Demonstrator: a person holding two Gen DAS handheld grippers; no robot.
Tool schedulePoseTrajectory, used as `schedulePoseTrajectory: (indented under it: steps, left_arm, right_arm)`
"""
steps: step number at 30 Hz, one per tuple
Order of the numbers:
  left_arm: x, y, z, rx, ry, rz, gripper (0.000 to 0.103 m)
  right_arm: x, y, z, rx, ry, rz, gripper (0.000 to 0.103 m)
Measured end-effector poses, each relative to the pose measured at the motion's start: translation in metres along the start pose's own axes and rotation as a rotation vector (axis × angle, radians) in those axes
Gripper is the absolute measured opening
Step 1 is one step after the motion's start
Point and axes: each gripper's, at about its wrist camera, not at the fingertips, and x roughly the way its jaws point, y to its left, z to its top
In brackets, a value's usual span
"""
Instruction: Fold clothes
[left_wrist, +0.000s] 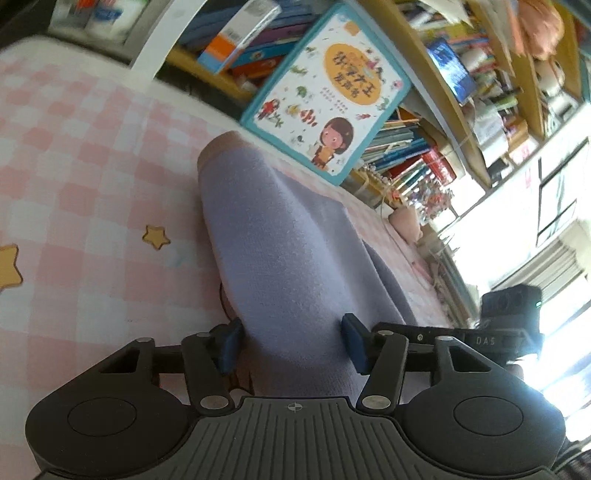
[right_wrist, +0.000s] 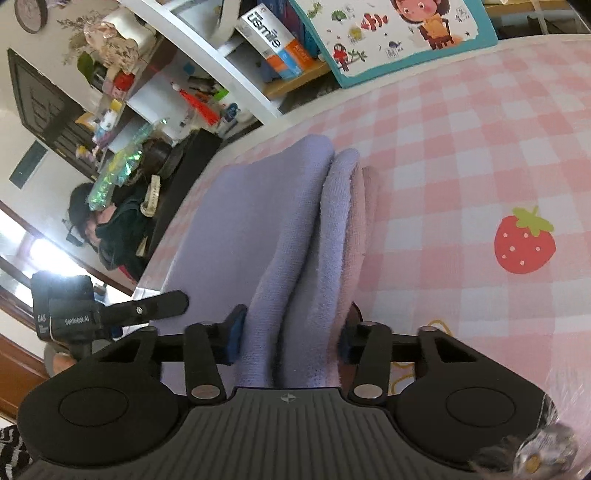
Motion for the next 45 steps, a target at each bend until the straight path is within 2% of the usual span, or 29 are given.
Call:
schedulePoseTrajectory:
  steps: [5,10,13,17,25,31,40,43,45]
  left_arm:
    - [-0.008,-0.023,-0.003,0.122,-0.052,0.043,0.048]
    - [-0.013,-0.028,0.016,0.164,-0.109,0.02,0.048]
    - [-0.007,-0.025,0.038,0.174,-0.122,0.017,0.048]
    - [0.009,-0.01,0.068,0.14,-0.121,0.016,0.048]
    - [0.052,0.028,0.116,0.101,-0.149,0.083,0.048]
    - [0.077,0.05,0.129,0.044,-0.168,0.088,0.048]
    - [0.098,0.07,0.136,-0.036,-0.204,0.065,0.048]
    - [0.101,0.077,0.138,-0.075,-0.206,0.067,0.053]
    - [0.1,0.077,0.138,-0.097,-0.219,0.085,0.059]
  right_arm:
    - [-0.006,0.019,-0.008,-0.154,-0.061,-0.045,0.028]
    - [-0.013,0.03,-0.001,-0.232,-0.155,-0.066,0.028]
    - [-0.007,0.03,0.017,-0.248,-0.18,-0.077,0.028]
    - [0.017,0.024,0.048,-0.231,-0.188,-0.085,0.028]
    - [0.074,-0.009,0.104,-0.132,-0.167,-0.099,0.028]
    - [0.099,-0.036,0.127,-0.078,-0.167,-0.108,0.028]
    - [0.11,-0.059,0.138,-0.01,-0.191,-0.091,0.029]
    - [0.113,-0.065,0.141,0.026,-0.192,-0.079,0.031]
    - [0.114,-0.067,0.141,0.055,-0.196,-0.079,0.039]
